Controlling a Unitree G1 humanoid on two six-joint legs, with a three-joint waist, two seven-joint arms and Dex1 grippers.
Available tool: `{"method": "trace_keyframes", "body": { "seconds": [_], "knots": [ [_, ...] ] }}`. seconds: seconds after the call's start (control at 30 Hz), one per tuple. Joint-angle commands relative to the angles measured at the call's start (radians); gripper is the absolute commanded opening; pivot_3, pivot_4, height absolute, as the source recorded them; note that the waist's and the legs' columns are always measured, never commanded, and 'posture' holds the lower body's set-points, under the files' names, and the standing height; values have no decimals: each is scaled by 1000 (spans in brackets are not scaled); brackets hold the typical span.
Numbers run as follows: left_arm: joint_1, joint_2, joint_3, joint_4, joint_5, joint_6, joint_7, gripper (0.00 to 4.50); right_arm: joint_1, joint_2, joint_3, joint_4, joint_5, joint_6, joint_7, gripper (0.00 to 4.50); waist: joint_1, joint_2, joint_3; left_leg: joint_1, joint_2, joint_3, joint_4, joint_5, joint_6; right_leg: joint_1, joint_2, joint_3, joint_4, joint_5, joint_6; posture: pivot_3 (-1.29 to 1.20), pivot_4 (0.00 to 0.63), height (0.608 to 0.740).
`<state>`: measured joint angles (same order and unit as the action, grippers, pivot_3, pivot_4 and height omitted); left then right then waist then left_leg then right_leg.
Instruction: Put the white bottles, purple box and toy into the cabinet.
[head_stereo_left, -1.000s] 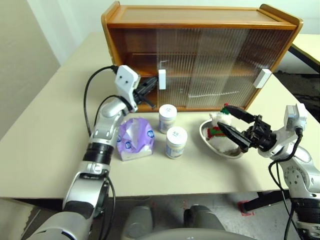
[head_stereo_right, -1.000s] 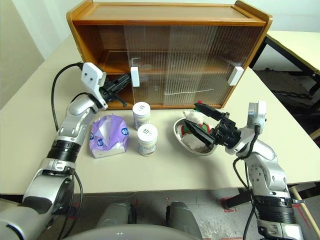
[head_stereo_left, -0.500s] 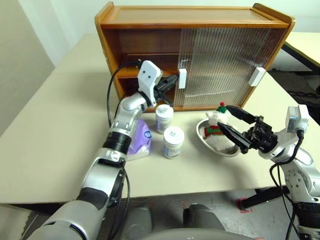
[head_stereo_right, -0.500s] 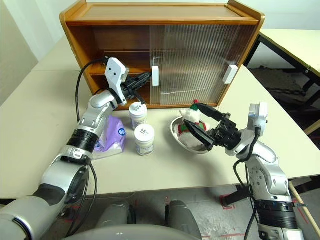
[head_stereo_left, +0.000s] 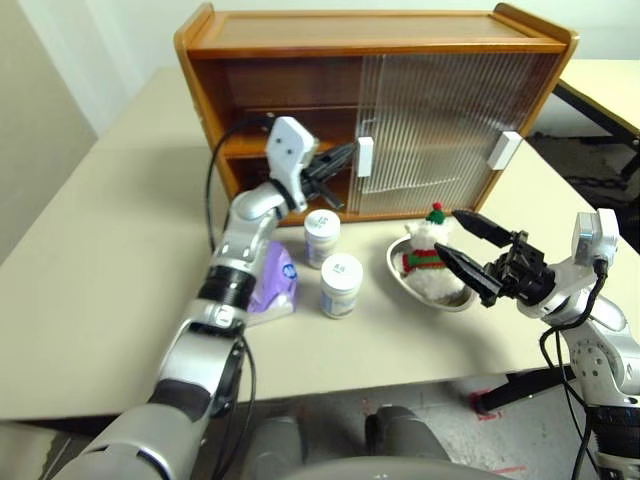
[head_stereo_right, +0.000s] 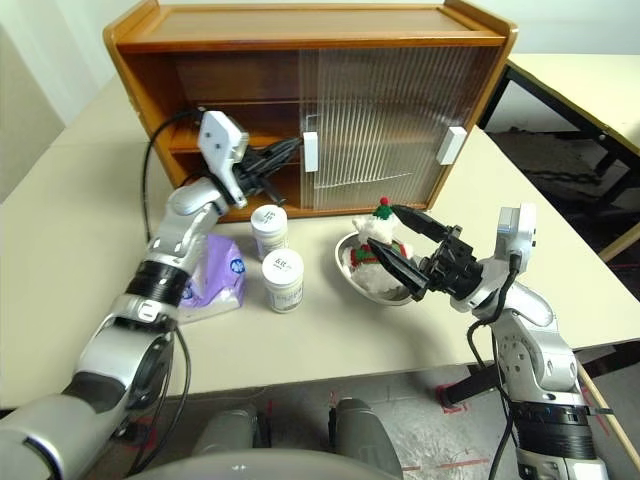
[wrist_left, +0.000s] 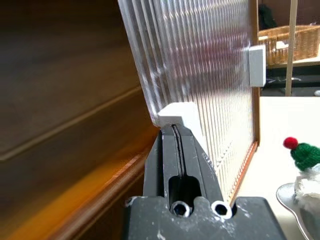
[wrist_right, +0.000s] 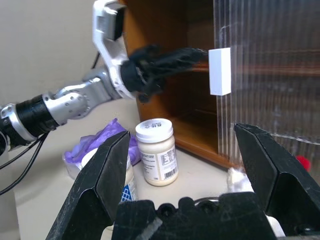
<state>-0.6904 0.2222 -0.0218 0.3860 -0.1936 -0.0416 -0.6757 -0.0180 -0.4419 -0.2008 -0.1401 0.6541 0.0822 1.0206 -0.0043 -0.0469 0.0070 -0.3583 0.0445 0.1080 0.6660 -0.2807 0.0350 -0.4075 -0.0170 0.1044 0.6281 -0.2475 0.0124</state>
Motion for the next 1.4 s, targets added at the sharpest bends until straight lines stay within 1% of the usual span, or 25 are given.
{"method": "trace_keyframes", "body": {
  "seconds": [0.03, 0.13, 0.2, 0.27, 0.3, 0.33, 0.4, 0.47, 0.5, 0.57, 0.67, 0.77, 0.87, 0.93, 1.17, 1.2, 1.23, 1.27, 1.3, 1.4],
  "knots": [
    [89, 82, 61, -176, -117, 193, -53, 1298, -12, -9, 4, 8, -4, 1, 10, 4500, -8, 1, 1, 1, 0, 0, 0, 0, 0, 0, 0, 0, 1, 0, 0, 54, 0, 740],
    [185, 177, 111, -342, -247, 366, -113, 2485, -27, -16, 3, 28, -3, 1, 22, 4500, -11, 2, 2, 3, 1, 0, 0, 0, 0, 0, 0, 0, 4, 0, -1, 75, 0, 740],
    [259, 249, 178, -449, -372, 487, -153, 3244, -40, -23, 4, 47, -4, 0, 36, 4500, -10, 3, 2, 3, 1, 0, 1, 0, 0, 0, 0, 0, 7, -1, -1, 85, 0, 740],
    [310, 297, 247, -503, -462, 579, -150, 4031, -53, -26, 4, 60, -4, 1, 45, 4500, -7, 3, 3, 4, 1, 0, 2, 0, 0, 0, 0, -1, 8, -2, -1, 88, 0, 740],
    [328, 315, 276, -512, -490, 618, -136, 4376, -58, -26, 4, 65, -4, 0, 49, 4500, -6, 3, 3, 4, 1, 0, 2, 0, 0, 0, 0, -1, 8, -4, 1, 94, 0, 740],
    [350, 343, 302, -514, -507, 666, -118, 4449, -64, -27, 4, 71, -4, -2, 54, 4500, -4, 3, 3, 4, 1, 0, 2, 0, 0, 0, 0, -2, 8, -5, 1, 94, 0, 740],
    [437, 455, 325, -498, -497, 811, -102, 4449, -76, -30, 4, 86, -5, -15, 77, 4500, -5, 5, 4, 5, 1, -1, 3, 0, 0, 1, -1, -2, 9, -6, 1, 100, 0, 740],
    [497, 521, 345, -488, -504, 908, -80, 4449, -79, -37, 5, 92, -10, -34, 105, 4500, -5, 5, 5, 6, 1, -1, 2, 0, 0, 1, -1, -2, 10, -7, -1, 110, 0, 740],
    [509, 528, 367, -478, -517, 952, -49, 4449, -80, -37, 2, 93, -8, -40, 114, 4500, -5, 5, 5, 6, 1, -1, 2, 0, 0, 0, -1, -2, 12, -9, -2, 111, 0, 740],
    [528, 540, 392, -471, -532, 1031, -14, 4449, -83, -39, 0, 98, -8, -49, 126, 4500, 0, 0, 9, 6, 1, -2, 3, 0, 0, 0, -1, -3, 14, -10, -2, 114, 0, 740],
    [567, 541, 394, -502, -546, 1108, 0, 4449, -86, -32, 1, 100, -7, -53, 130, 4500, 11, -1, 11, 5, 2, -5, 2, -2, -5, 0, -2, -7, 14, -11, -4, 115, 0, 740],
    [603, 513, 409, -527, -564, 1158, 27, 4449, -79, -21, 9, 92, -13, -56, 126, 4500, 19, 0, 11, 5, 2, -5, 2, -4, -10, -1, -3, -8, 16, -12, -8, 113, 0, 740],
    [626, 469, 440, -537, -589, 1202, 70, 4449, -66, -15, 17, 85, -22, -59, 124, 4500, 21, 0, 11, 5, 2, -6, 1, -4, -11, -2, -4, -9, 17, -13, -11, 115, 0, 740],
    [635, 450, 439, -537, -586, 1214, 88, 4449, -61, -14, 19, 82, -25, -60, 122, 4500, 23, 0, 11, 5, 2, -8, 0, -5, -12, -2, -4, -11, 17, -13, -12, 116, 0, 740],
    [598, 310, 453, -502, -632, 1273, 173, 4449, -64, -5, 31, 84, -36, -63, 113, 4500, 22, -1, 11, 5, 1, -11, 1, -5, -12, -1, -4, -12, 18, -13, -12, 109, 0, 740],
    [584, 278, 469, -485, -639, 1270, 193, 4449, -63, -2, 36, 82, -40, -64, 110, 4500, 22, -1, 11, 5, 1, -11, 1, -5, -12, -1, -4, -12, 18, -13, -12, 109, 0, 740],
    [564, 242, 498, -466, -662, 1275, 213, 4085, -60, 2, 40, 79, -44, -66, 108, 4500, 23, -1, 11, 5, 1, -11, 1, -5, -12, -1, -4, -12, 18, -13, -12, 109, 0, 740],
    [550, 217, 521, -454, -680, 1282, 229, 3845, -58, 5, 43, 78, -46, -67, 106, 4500, 23, -1, 11, 5, 1, -11, 1, -5, -12, 0, -4, -13, 18, -13, -12, 109, 0, 740],
    [541, 201, 533, -453, -694, 1293, 240, 3505, -56, 7, 45, 76, -48, -68, 105, 4500, 22, -1, 11, 5, 1, -11, 1, -5, -12, 0, -4, -12, 18, -13, -12, 108, 0, 740],
    [542, 187, 536, -459, -692, 1300, 262, 2340, -53, 10, 42, 73, -48, -68, 98, 4500, 20, -2, 12, 5, 1, -12, 2, -5, -12, 0, -2, -12, 18, -13, -12, 107, 0, 740]
  ]
}}
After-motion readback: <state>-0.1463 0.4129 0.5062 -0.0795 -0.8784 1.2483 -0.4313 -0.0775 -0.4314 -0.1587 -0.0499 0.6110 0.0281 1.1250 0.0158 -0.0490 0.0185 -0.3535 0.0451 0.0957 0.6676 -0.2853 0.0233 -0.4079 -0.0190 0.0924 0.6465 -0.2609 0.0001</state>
